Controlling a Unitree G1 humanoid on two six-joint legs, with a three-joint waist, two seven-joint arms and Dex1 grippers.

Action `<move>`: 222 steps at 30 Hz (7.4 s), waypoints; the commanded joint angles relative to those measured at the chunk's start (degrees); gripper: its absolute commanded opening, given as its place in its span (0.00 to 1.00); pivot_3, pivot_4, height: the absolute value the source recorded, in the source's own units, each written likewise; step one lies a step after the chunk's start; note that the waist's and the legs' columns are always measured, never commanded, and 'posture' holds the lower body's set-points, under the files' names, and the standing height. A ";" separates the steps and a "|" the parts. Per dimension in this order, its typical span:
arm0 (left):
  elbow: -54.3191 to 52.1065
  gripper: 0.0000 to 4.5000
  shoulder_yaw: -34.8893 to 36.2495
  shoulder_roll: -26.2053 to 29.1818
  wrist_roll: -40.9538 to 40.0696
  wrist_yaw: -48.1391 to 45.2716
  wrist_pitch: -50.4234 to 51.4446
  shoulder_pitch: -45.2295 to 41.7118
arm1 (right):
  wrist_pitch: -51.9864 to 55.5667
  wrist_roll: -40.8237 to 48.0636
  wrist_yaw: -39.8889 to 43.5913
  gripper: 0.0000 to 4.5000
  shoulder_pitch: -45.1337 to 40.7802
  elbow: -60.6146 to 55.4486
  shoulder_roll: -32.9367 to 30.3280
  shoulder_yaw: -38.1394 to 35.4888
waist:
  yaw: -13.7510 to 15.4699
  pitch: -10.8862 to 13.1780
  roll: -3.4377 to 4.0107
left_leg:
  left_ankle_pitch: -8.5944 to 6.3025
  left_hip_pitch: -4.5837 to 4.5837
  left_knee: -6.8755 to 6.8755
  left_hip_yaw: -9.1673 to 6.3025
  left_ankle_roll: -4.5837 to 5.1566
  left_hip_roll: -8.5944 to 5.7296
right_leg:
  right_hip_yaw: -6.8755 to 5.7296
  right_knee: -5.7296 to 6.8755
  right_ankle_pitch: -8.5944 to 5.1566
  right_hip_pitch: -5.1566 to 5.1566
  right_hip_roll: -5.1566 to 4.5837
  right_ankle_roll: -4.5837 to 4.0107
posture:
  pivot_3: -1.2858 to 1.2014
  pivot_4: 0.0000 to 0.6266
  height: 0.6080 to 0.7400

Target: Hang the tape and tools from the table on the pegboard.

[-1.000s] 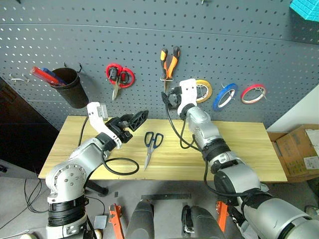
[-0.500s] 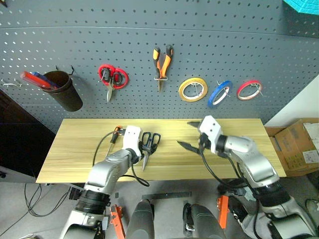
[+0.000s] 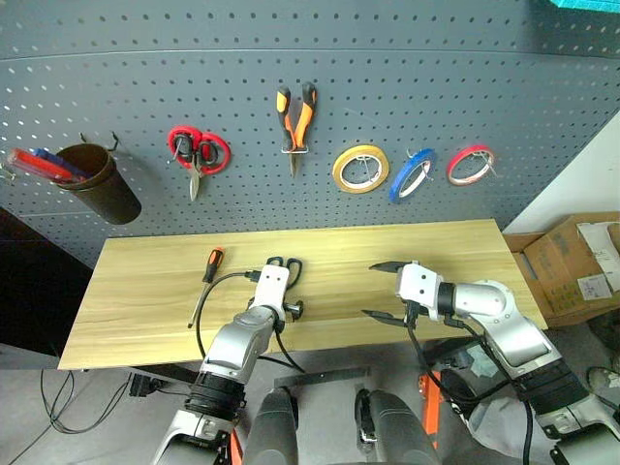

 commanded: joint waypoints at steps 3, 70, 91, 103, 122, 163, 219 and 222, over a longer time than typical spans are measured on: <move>2.11 1.00 2.50 -1.64 1.86 0.95 1.51 0.63 | -1.66 0.41 1.43 0.99 -0.25 -0.92 -0.56 -0.87 | 0.00 0.02 0.01 | 0.00 0.00 -0.01 0.00 0.00 0.00 | -0.01 -0.01 0.00 0.00 0.00 0.01 | 0.53 0.44 1.00; -11.77 0.12 16.33 5.13 10.88 -2.14 -42.92 4.39 | 10.76 19.86 -19.61 1.00 -7.06 -16.30 23.69 -10.52 | 3.15 -4.70 -0.59 | -0.02 0.06 0.11 0.15 -0.06 0.05 | -0.04 0.07 0.19 0.07 0.00 0.15 | 0.59 0.12 1.00; 7.82 0.40 19.89 6.77 1.51 -10.67 -40.46 -11.98 | 11.50 18.97 -21.70 1.00 -6.17 -17.90 22.92 -10.19 | 2.82 -5.24 -0.63 | -0.02 0.49 0.11 0.11 -0.06 0.05 | -0.03 0.07 0.19 0.54 0.04 0.15 | 0.57 0.13 1.00; 3.35 0.99 20.26 7.79 3.06 -9.31 -33.23 -3.03 | 11.32 15.90 -20.70 1.00 -2.25 -17.96 21.84 -6.06 | 1.91 -5.24 -0.61 | -0.02 0.63 0.09 0.14 -0.06 0.07 | 0.00 0.11 0.18 0.60 0.04 0.14 | 0.57 0.20 1.00; 42.78 0.99 17.54 18.85 5.75 -22.82 -36.05 -18.01 | 17.79 2.78 -19.25 1.00 -17.90 3.92 33.27 9.17 | 1.58 -0.85 -0.34 | 0.01 0.81 0.05 0.09 0.00 0.13 | -0.07 0.69 -0.29 0.42 0.03 -0.56 | 0.55 0.49 1.00; -23.02 0.20 21.20 12.69 16.30 -7.30 -17.73 11.56 | 42.11 34.73 -23.53 1.00 -1.04 -32.48 31.61 -12.09 | 0.15 1.25 -0.76 | -0.26 -0.16 -0.15 -0.11 -0.30 0.07 | -0.27 0.95 -0.65 -0.60 -0.53 0.14 | 0.59 0.20 1.00; -29.44 1.00 17.04 8.76 -2.44 -4.32 -16.79 0.62 | 21.61 10.46 -32.57 1.00 2.23 -23.63 20.86 -7.64 | 3.28 -7.01 -1.49 | -0.03 0.51 0.09 0.22 -0.40 0.02 | 0.02 0.80 0.06 0.22 -0.09 -0.05 | 0.60 0.08 1.00; -28.40 1.00 15.70 5.01 -2.17 -3.63 -16.30 8.39 | 25.79 6.36 -39.92 1.00 9.89 -21.84 20.39 -10.57 | 3.27 -7.38 -1.21 | -0.04 1.18 -0.01 0.20 -0.41 0.11 | -0.03 0.68 -0.40 0.79 -0.04 -0.33 | 0.60 0.08 1.00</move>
